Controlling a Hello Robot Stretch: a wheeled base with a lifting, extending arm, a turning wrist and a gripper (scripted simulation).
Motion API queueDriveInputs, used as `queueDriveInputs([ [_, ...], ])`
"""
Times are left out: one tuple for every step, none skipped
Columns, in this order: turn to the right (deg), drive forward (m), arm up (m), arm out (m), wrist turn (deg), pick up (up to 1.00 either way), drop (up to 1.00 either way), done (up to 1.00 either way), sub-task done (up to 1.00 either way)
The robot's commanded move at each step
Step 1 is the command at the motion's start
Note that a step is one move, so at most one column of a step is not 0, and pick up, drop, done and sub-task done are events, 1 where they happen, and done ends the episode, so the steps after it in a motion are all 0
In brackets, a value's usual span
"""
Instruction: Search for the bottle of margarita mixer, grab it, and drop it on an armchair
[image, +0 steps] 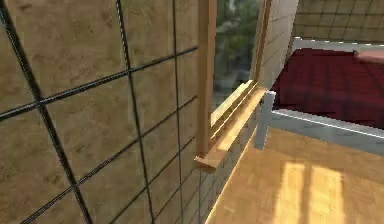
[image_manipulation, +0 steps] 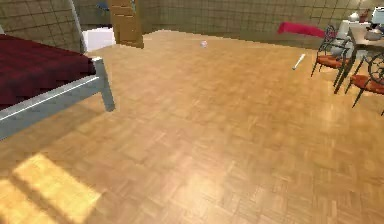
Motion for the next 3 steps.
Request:
queueDriveInputs([
  [45.0, 0.00, 0.00, 0.00, 0.0, 0.00, 0.00, 0.00, 0.00],
  [45.0, 0.00, 0.00, 0.00, 0.0, 0.00, 0.00, 0.00, 0.00],
  [27.0, 0.00, 0.00, 0.00, 0.0, 0.00, 0.00, 0.00, 0.00],
])
